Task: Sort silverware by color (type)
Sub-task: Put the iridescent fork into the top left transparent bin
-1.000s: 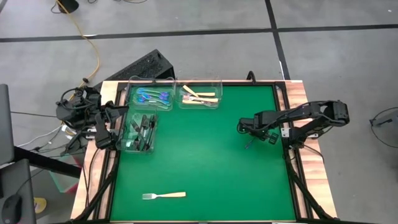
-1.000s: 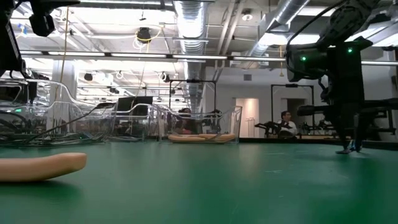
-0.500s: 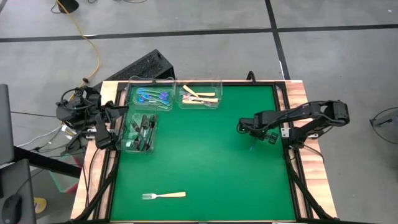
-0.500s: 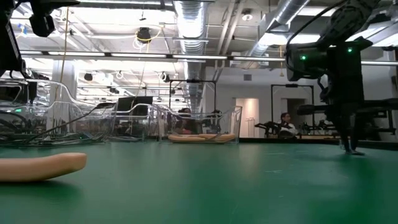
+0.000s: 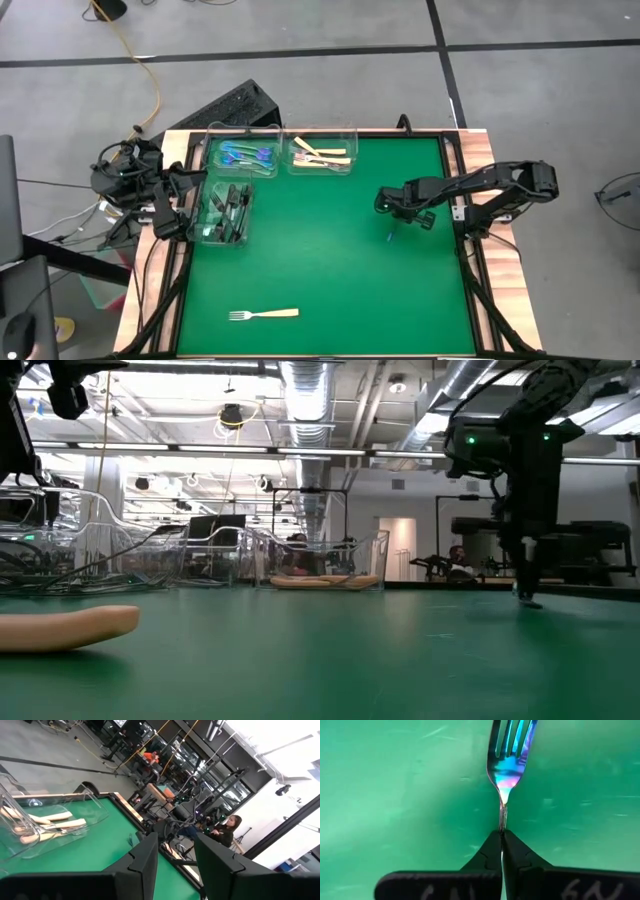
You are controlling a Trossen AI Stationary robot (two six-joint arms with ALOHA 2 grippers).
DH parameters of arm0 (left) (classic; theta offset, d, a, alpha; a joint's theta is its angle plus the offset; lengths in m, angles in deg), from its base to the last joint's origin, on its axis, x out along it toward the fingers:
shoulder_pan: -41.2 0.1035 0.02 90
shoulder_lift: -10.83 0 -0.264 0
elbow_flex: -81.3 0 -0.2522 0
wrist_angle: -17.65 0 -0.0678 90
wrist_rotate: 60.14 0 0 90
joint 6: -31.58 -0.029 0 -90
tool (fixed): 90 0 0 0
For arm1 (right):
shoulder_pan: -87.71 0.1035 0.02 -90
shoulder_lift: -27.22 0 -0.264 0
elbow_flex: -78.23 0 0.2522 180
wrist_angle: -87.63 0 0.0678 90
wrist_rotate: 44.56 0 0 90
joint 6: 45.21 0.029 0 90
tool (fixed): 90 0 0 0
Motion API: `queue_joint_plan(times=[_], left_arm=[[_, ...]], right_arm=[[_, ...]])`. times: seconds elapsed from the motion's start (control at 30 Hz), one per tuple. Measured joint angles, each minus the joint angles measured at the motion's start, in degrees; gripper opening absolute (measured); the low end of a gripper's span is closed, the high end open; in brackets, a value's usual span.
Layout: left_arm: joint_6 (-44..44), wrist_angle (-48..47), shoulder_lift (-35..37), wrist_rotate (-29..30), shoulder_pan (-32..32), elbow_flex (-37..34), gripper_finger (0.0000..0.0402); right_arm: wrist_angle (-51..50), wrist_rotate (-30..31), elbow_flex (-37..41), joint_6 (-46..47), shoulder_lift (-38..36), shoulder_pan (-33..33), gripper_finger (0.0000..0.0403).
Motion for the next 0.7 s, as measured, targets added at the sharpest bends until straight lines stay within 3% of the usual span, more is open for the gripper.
queue_joint_plan(times=[0.7], left_arm=[[-0.7,0.0,0.0,0.0,0.0,0.0,0.0112]], right_arm=[[34.3,6.2,-0.1,-8.6,-0.1,9.3,0.0007]])
